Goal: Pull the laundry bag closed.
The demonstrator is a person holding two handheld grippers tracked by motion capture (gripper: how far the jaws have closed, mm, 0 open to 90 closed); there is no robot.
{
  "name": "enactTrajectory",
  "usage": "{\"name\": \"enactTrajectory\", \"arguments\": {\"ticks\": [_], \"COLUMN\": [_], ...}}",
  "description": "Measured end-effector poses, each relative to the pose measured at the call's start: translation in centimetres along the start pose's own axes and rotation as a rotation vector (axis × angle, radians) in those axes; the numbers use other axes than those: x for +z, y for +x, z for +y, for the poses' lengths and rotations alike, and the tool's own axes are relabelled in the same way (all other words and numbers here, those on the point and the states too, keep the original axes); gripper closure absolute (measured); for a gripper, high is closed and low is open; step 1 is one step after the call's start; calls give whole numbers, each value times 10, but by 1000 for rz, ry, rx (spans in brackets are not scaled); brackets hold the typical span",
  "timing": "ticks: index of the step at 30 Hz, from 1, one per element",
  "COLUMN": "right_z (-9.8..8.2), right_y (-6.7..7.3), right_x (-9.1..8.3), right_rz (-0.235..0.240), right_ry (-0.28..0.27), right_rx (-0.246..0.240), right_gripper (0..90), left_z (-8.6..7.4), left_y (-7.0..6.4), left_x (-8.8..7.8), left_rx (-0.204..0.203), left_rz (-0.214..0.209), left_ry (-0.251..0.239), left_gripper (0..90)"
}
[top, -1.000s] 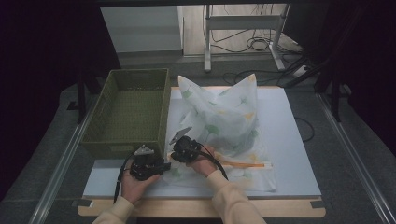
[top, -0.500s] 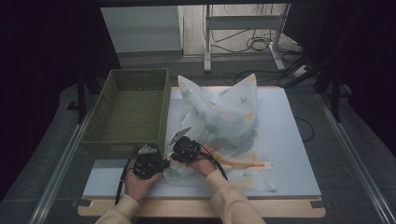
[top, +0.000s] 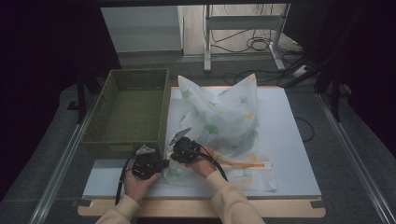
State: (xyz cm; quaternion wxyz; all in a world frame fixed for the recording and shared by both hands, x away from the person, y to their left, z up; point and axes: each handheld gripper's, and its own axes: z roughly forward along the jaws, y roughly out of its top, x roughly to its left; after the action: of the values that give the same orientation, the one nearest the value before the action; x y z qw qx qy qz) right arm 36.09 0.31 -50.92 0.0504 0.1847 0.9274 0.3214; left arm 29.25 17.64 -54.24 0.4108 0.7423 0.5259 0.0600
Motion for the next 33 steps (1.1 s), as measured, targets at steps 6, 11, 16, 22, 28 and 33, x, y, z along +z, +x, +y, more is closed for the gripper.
{"name": "enactTrajectory", "arguments": {"ticks": [6,11,16,22,28,33], "right_z": [-1,-1,-1,-2,-3,-2], "right_y": [0,-1,0,0,-1,-2], "right_x": [3,3,3,4,4,6], "right_rz": [0,2,-2,4,12,15], "right_ry": [6,10,15,11,14,22], "right_rx": [-10,-14,-15,-9,-15,-25], "right_gripper": [899,900,900,899,899,896], "left_z": [-1,-1,-2,-3,-4,-5], "left_y": [0,-1,-2,-2,-3,-4], "left_x": [1,1,1,0,0,2], "left_rx": [5,6,5,7,3,11], "left_rz": [13,15,18,22,25,30], "left_ry": [3,3,1,2,5,5], "left_gripper": [885,887,888,890,890,891]}}
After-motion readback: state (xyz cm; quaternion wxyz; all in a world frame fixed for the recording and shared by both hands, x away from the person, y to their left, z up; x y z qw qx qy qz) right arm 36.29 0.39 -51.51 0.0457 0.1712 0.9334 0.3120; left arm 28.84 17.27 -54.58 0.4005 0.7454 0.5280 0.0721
